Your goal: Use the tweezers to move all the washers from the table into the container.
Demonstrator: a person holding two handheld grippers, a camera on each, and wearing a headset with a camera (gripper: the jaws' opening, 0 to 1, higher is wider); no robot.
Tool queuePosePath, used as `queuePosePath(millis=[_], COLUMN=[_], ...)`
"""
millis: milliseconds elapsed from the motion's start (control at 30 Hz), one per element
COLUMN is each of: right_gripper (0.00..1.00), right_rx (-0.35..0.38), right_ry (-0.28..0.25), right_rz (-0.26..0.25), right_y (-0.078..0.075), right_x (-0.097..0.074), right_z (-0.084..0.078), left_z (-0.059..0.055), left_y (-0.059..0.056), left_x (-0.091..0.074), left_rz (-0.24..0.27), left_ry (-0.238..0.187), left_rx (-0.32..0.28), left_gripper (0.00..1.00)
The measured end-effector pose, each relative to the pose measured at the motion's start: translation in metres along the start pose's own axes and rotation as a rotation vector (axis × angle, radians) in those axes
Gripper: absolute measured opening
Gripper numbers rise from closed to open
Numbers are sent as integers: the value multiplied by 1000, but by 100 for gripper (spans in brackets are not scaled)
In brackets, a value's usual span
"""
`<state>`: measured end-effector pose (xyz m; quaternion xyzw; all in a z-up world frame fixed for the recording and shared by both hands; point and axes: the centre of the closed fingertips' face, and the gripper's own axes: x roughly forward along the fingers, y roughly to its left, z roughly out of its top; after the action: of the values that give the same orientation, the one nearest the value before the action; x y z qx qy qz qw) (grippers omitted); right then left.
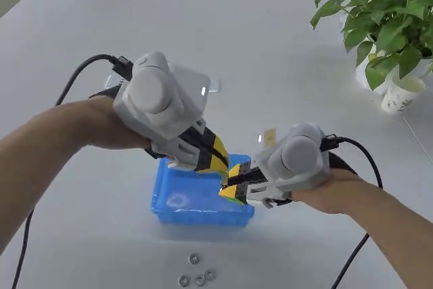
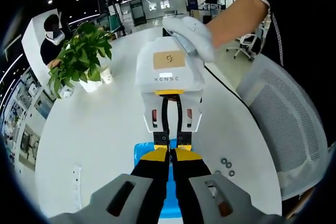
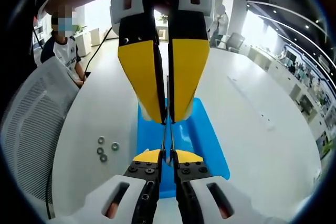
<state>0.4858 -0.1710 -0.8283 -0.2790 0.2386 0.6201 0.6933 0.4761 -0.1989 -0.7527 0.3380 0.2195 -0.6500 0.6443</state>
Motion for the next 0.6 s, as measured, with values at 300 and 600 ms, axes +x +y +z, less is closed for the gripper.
queuePosePath(millis=[300,600], right_gripper=[10,10], right_rx=[9,19], right_ry=[16,37], right_rz=[5,15], right_y=[-7,-10], right_x=[10,18], right_z=[-13,-26], left_z=[-11,-21], left_y=[7,12], left_x=[12,24], left_rz=[-4,-16], left_ry=[0,1], left_rx=[-12,-28], left_gripper=[6,6])
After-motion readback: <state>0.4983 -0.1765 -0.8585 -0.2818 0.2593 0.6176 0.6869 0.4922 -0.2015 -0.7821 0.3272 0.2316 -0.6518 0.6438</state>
